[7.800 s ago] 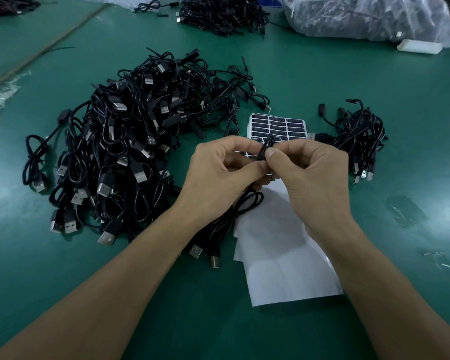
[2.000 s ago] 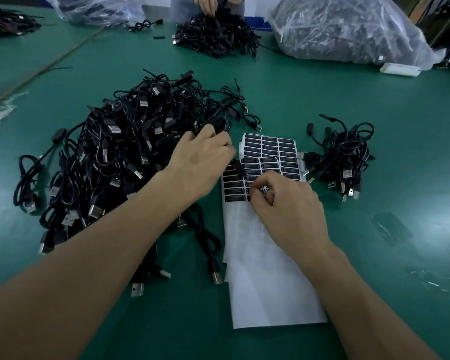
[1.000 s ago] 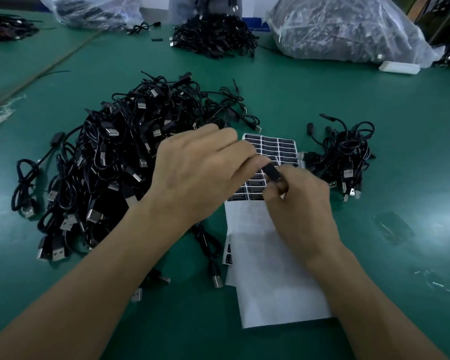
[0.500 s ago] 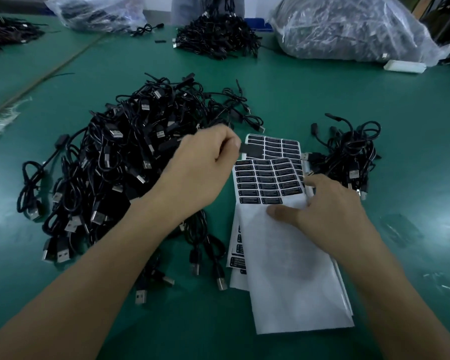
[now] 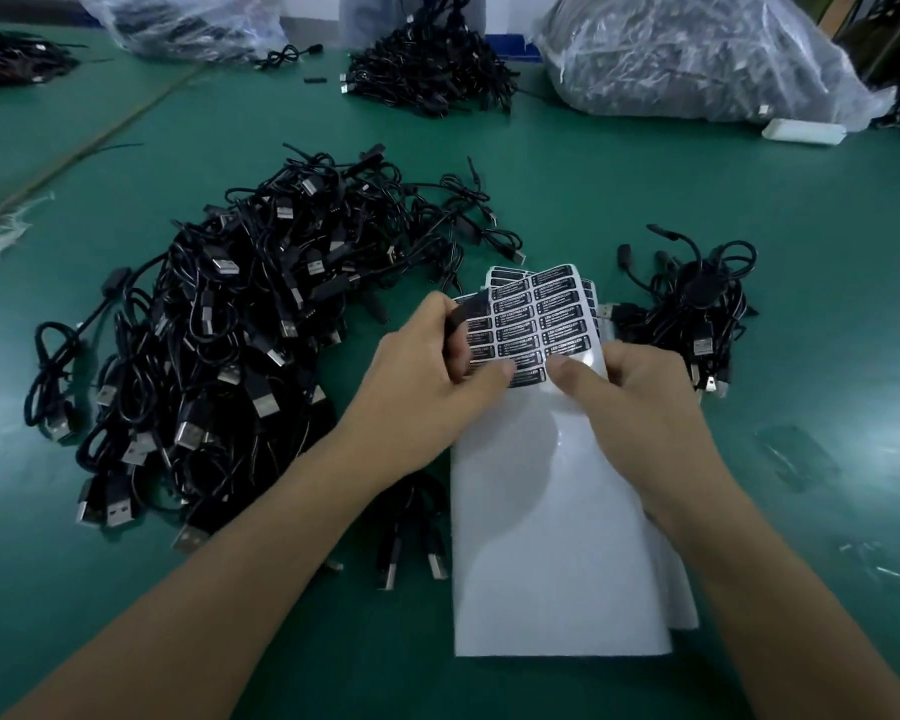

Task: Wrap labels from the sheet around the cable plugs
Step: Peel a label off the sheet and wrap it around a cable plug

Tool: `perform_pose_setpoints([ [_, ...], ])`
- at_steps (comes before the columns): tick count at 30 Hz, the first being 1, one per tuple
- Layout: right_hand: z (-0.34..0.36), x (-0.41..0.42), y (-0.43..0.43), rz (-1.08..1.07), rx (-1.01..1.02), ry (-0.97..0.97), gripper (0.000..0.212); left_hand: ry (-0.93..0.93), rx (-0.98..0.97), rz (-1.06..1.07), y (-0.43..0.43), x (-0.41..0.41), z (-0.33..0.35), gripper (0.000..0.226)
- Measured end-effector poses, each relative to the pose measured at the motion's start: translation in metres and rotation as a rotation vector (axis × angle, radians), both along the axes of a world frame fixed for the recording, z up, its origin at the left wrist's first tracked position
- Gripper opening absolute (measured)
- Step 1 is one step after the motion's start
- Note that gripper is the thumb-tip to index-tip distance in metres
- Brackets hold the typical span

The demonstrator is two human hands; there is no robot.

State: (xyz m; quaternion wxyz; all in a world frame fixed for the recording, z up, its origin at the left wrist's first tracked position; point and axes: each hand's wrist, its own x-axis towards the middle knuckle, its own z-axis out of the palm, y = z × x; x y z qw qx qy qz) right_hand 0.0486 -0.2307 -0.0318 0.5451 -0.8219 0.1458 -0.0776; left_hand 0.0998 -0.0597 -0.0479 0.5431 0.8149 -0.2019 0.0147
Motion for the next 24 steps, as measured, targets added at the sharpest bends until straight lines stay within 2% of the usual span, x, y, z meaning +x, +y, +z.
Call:
perform_pose_setpoints([
  [2, -0.001, 0.001, 0.005, 0.01, 0.064, 0.016, 0.047, -0.021, 0.05, 0.011, -0.003, -0.006, 0.003, 0.041],
  [5, -0.001, 0.001, 0.008, 0.026, 0.125, 0.036, 0.049, -0.02, 0.097, 0.028, -0.004, -0.009, 0.006, 0.039],
  [10, 0.0, 0.001, 0.009, 0.044, 0.195, 0.054, 0.044, -0.013, 0.044, 0.028, -0.004, -0.01, 0.004, 0.053],
  [24, -0.006, 0.002, 0.015, -0.006, 0.103, 0.01, 0.056, -0.084, 0.059, 0.043, -0.005, -0.012, 0.002, 0.053],
])
